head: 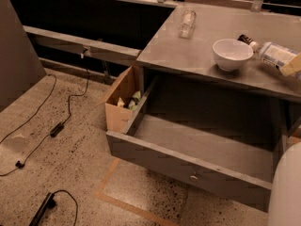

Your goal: Pick blue plastic bottle from white bowl and place on counter

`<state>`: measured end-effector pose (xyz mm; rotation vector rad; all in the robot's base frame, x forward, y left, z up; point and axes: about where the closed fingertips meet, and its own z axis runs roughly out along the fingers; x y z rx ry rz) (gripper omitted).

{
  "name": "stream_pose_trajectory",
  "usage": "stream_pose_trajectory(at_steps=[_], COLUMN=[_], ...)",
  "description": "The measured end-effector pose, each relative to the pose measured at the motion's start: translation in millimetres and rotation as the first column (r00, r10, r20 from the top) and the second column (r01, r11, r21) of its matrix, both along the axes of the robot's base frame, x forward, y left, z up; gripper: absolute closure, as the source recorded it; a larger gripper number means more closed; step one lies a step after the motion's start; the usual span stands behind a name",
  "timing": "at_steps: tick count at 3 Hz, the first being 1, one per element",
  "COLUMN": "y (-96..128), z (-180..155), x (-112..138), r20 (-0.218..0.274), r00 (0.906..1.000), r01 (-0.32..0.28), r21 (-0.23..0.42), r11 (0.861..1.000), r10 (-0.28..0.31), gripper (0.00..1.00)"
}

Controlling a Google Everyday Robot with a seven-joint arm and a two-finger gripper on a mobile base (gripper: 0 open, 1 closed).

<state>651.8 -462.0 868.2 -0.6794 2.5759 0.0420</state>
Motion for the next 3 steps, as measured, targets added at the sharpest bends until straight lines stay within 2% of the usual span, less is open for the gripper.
stream_pose_trajectory(at_steps=[1, 2, 3], y=[5.2, 9.9, 11.5], z=[-3.3, -1.9, 0.6], x=[1.6, 4.2, 5.3], r20=[-0.004, 0.005, 0.017], r00=[0.9999, 0.9993, 0.9989], r01=[-0.015, -0.037, -0.043], r21=[0.013, 0.016, 0.022], r11=[1.000, 0.999, 0.999], r10=[0.015, 0.037, 0.043], gripper=[0.12, 0.00, 0.00])
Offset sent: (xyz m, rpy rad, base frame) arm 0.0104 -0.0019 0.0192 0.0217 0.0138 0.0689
